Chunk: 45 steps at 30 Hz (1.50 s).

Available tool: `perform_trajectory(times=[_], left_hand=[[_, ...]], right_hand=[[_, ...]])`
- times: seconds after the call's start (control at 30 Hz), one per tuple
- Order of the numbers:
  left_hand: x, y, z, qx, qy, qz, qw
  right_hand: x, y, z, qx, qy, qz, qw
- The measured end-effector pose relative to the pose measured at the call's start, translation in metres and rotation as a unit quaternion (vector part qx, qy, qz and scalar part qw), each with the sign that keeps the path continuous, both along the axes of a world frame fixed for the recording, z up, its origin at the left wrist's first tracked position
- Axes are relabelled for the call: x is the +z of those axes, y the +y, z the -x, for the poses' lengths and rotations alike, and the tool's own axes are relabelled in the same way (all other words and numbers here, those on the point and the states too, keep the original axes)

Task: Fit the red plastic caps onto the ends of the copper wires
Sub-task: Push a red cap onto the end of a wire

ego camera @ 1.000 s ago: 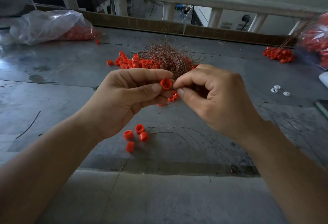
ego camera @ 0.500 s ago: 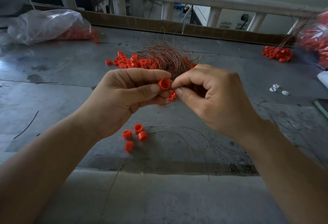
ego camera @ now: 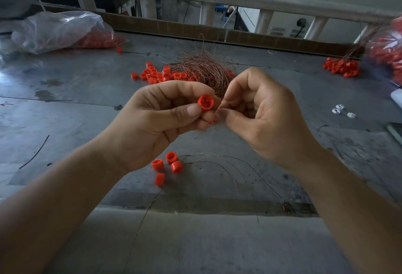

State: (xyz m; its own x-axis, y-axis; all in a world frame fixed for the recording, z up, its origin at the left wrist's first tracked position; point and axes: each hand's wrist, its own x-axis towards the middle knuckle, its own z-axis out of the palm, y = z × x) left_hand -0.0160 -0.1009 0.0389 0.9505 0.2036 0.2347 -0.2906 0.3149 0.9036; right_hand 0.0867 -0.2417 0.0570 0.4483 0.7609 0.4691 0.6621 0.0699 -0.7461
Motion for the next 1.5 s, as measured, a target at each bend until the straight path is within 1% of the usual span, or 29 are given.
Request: perform_trajectory(times=[0.1,0.23,0.3,0.37,0.5,0.63,0.93,1.0,1.07,1.1,1.13,1.2,1.27,1.3,1.33,1.4,1.5], left_hand=[[0.0,0.0,-0.001,-0.014,-0.003,0.016,1.0],[-0.001,0.001,-0.001,-0.028,-0.002,0.02,0.999],[-0.001,0.002,-0.001,-0.031,0.006,0.024,0.999],[-0.002,0.003,-0.001,-0.043,0.025,0.031,0.998],[-0.005,0.004,-0.003,-0.071,0.09,0.035,0.993],[-0.006,0.003,-0.004,-0.077,0.107,0.03,0.991],[-0.006,0.003,-0.005,-0.074,0.12,0.028,0.99],[-0.005,0.003,-0.004,-0.073,0.119,0.026,0.99],[-0.004,0.004,-0.003,-0.069,0.118,0.024,0.99],[-0.004,0.004,-0.003,-0.066,0.118,0.023,0.991],[-0.004,0.004,-0.003,-0.062,0.118,0.023,0.991],[-0.004,0.004,-0.003,-0.051,0.123,0.02,0.991],[-0.004,0.004,-0.004,-0.042,0.13,0.014,0.99],[-0.004,0.004,-0.003,-0.035,0.134,0.011,0.99],[-0.004,0.003,-0.003,-0.03,0.138,0.01,0.99],[-0.004,0.003,-0.003,-0.022,0.141,0.008,0.99],[-0.003,0.002,-0.002,-0.014,0.139,-0.004,0.99]], right_hand=[[0.001,0.0,0.0,0.008,0.012,-0.005,1.0],[0.009,-0.006,-0.007,-0.008,0.002,0.042,0.999],[0.013,-0.012,-0.02,-0.045,-0.002,0.064,0.997],[0.014,-0.017,-0.037,-0.105,-0.007,0.092,0.99],[-0.002,-0.02,-0.066,-0.214,-0.049,0.167,0.961],[-0.025,-0.011,-0.076,-0.229,-0.105,0.231,0.94],[-0.052,0.008,-0.088,-0.252,-0.171,0.214,0.928],[-0.051,0.009,-0.088,-0.248,-0.169,0.209,0.931],[-0.046,0.006,-0.087,-0.248,-0.124,0.187,0.942],[-0.042,0.004,-0.086,-0.246,-0.077,0.167,0.952],[-0.036,0.001,-0.084,-0.233,-0.012,0.14,0.962],[-0.023,-0.004,-0.076,-0.175,0.132,0.074,0.973],[-0.012,-0.006,-0.064,-0.095,0.244,0.024,0.965],[-0.008,-0.006,-0.057,-0.053,0.282,0.012,0.958],[-0.005,-0.006,-0.05,-0.016,0.307,0.01,0.952],[-0.002,-0.004,-0.037,0.036,0.327,0.018,0.944],[-0.001,-0.002,-0.027,0.066,0.328,0.028,0.942]])
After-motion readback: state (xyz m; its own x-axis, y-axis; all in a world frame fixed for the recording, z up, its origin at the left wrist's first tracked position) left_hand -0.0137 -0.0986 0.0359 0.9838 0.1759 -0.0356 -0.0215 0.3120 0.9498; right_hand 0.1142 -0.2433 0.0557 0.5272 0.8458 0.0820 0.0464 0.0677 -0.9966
